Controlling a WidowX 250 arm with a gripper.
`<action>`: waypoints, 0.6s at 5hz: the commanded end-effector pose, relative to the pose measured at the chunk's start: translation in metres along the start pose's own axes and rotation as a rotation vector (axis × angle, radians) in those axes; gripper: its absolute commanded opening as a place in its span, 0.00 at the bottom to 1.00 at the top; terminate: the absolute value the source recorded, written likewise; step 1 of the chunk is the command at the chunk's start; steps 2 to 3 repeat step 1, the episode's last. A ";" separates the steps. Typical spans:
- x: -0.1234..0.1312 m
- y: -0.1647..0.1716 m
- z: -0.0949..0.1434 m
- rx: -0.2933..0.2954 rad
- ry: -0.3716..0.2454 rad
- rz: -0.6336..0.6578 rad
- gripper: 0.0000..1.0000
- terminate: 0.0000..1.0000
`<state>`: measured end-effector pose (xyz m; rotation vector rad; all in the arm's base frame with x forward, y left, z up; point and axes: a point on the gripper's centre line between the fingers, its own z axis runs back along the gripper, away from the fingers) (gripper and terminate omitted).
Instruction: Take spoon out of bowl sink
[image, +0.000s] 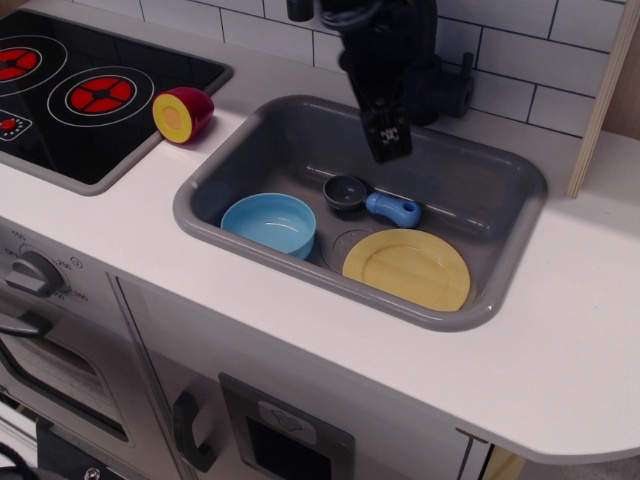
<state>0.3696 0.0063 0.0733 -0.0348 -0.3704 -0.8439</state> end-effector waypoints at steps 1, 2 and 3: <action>0.012 0.004 0.021 0.055 -0.040 -0.003 1.00 1.00; 0.012 0.004 0.021 0.055 -0.040 -0.003 1.00 1.00; 0.012 0.004 0.021 0.055 -0.040 -0.003 1.00 1.00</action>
